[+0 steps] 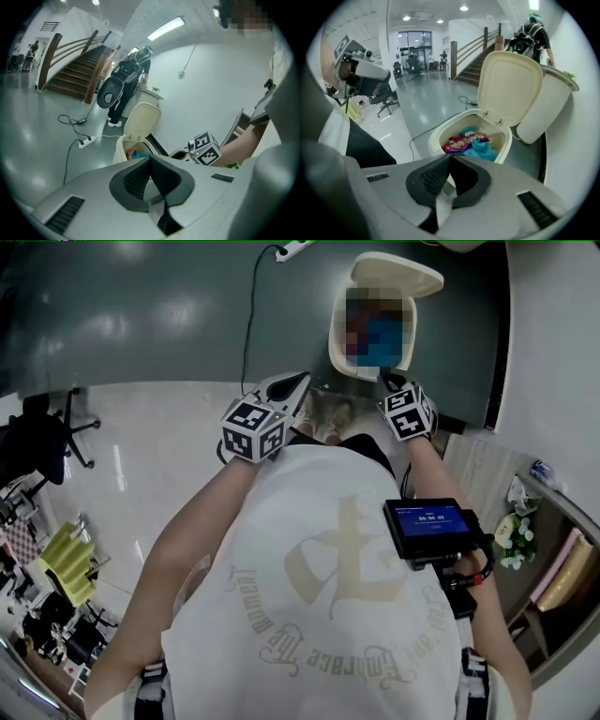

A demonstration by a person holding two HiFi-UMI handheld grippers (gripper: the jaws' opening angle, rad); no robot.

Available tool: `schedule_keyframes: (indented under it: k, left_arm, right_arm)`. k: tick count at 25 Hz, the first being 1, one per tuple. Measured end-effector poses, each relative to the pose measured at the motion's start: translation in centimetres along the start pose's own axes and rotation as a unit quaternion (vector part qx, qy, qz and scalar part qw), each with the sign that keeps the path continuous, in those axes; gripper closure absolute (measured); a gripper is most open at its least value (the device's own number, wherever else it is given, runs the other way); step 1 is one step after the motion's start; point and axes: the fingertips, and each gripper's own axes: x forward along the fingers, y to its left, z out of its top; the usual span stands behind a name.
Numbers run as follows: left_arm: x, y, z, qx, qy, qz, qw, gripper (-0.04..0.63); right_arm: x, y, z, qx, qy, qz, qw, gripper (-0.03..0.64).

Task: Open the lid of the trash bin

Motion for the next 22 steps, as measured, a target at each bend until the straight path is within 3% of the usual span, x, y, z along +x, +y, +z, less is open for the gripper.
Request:
schedule_keyframes:
  k: [8, 16, 22]
  left_arm:
    - [1.8, -2.5, 2.0, 0.025, -0.001, -0.036, 0.999, 0.583]
    - [3.4, -3.8, 4.2, 0.052, 0.001, -0.066, 0.9965, 0.584]
    - [3.8, -4.5, 5.5, 0.066, -0.004, -0.076, 0.9949, 0.584]
  right_arm:
    - [-5.9, -2.8, 3.3, 0.097, -0.115, -0.013, 0.989, 0.612]
    - [-11.3, -4.8, 6.1, 0.185, -0.23, -0.011, 0.955, 0.612]
    - [-14.6, -5.6, 6.3, 0.204, -0.279, -0.019, 0.938, 0.613]
